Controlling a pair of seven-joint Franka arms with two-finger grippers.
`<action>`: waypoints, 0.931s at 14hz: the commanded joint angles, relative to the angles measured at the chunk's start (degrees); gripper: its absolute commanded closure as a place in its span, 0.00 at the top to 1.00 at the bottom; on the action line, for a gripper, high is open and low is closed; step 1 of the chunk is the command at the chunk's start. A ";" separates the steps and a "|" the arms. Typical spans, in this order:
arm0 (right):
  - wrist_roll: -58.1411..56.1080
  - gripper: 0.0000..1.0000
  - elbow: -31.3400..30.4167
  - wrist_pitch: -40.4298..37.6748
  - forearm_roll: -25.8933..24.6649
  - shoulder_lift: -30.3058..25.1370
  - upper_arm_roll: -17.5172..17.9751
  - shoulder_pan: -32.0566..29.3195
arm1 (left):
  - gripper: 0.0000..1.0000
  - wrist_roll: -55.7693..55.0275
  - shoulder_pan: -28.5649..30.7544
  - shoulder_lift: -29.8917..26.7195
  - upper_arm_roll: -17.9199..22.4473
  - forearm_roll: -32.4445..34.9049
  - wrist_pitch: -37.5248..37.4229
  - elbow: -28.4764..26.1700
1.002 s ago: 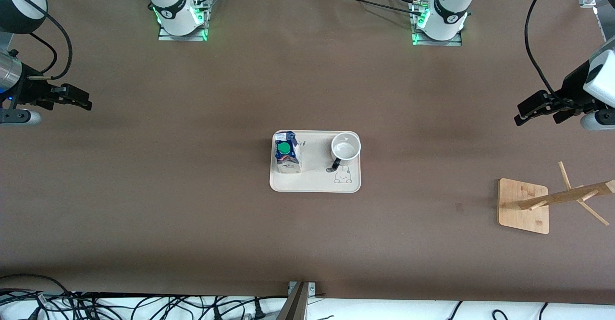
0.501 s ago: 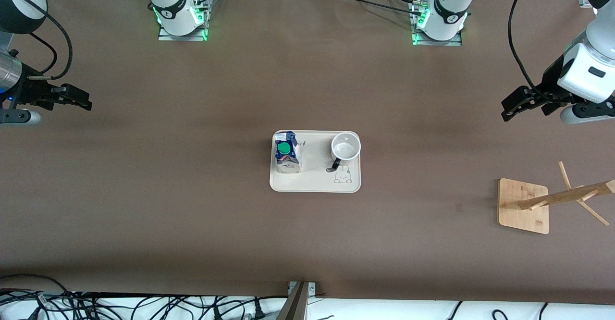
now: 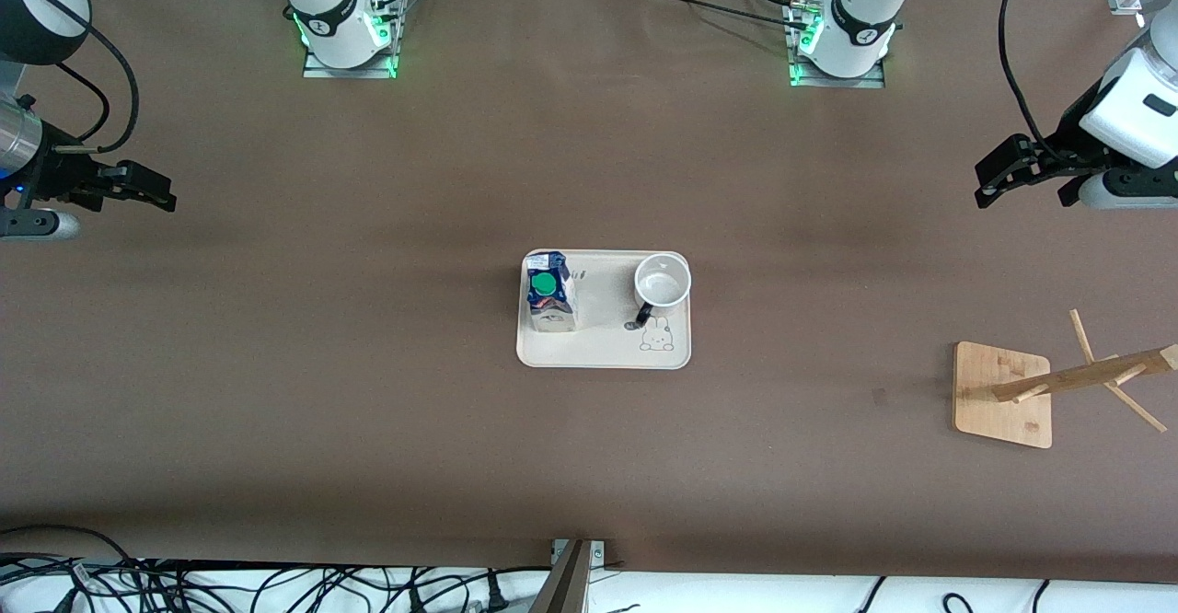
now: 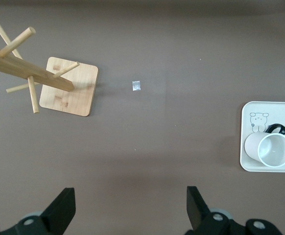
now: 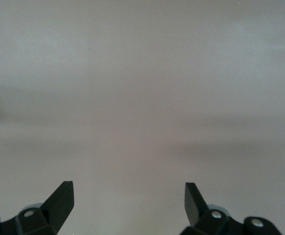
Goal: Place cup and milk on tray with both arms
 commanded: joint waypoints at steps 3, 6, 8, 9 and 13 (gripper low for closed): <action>-0.39 1.00 0.35 0.00 -0.22 -0.09 0.31 -0.21 | 1.00 -0.94 -0.30 -0.10 6.27 -7.97 -1.86 0.96; -0.39 1.00 0.35 0.00 -0.22 -0.09 0.31 -0.21 | 1.00 0.72 -0.66 -0.10 6.29 -6.23 -2.12 0.96; -0.48 1.00 0.35 0.00 -0.22 -0.09 0.31 -0.21 | 1.00 6.69 -1.79 -0.10 6.12 -2.63 -3.53 1.31; -0.39 1.00 0.35 0.00 -0.22 -0.09 0.31 -0.21 | 1.00 6.27 -1.98 -0.10 6.12 -2.62 -3.53 1.40; -0.39 1.00 0.27 0.00 -0.22 -0.09 0.31 -0.21 | 1.00 4.43 -2.24 -0.19 6.03 -2.27 -6.58 2.09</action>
